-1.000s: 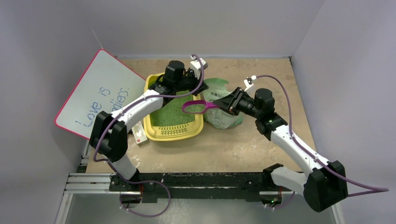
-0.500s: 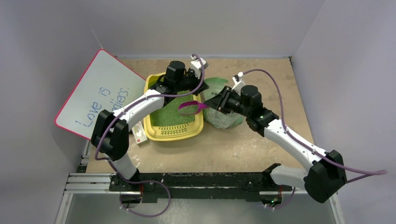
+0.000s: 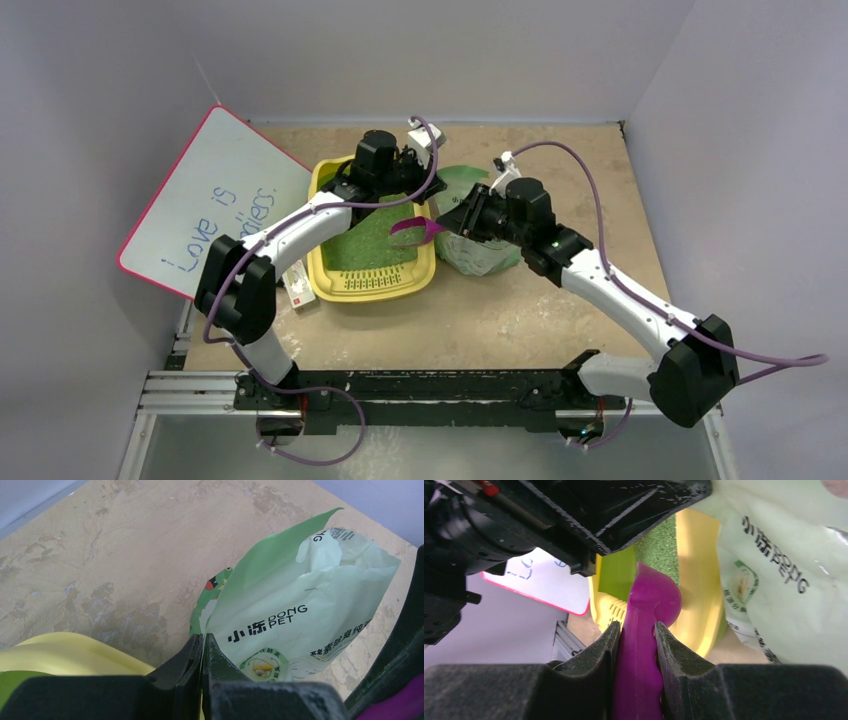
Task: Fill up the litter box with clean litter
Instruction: Pour the cat litter into the litter box.
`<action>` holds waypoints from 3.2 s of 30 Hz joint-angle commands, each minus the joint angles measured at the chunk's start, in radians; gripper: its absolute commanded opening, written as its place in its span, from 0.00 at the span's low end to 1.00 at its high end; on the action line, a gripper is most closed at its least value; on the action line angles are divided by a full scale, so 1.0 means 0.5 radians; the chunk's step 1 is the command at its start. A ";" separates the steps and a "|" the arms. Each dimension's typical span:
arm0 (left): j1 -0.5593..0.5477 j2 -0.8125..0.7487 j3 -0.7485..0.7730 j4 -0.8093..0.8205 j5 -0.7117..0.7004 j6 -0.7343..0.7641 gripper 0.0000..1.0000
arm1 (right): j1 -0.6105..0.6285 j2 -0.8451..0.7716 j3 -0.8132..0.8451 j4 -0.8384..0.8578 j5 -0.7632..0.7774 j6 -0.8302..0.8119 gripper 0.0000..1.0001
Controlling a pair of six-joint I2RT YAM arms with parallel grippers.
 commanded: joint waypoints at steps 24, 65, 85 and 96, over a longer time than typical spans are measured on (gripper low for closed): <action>0.009 -0.010 0.028 0.059 0.005 -0.033 0.00 | 0.070 0.142 0.194 0.074 -0.281 -0.059 0.00; 0.009 -0.045 -0.003 0.058 0.003 -0.040 0.00 | 0.070 0.074 0.393 -0.418 0.268 -0.333 0.00; 0.009 -0.037 0.015 0.041 0.011 -0.036 0.00 | 0.061 -0.163 0.370 -0.488 0.202 -0.359 0.00; 0.009 -0.039 0.020 0.040 0.020 -0.039 0.00 | 0.042 -0.231 0.625 -0.959 0.166 -0.552 0.00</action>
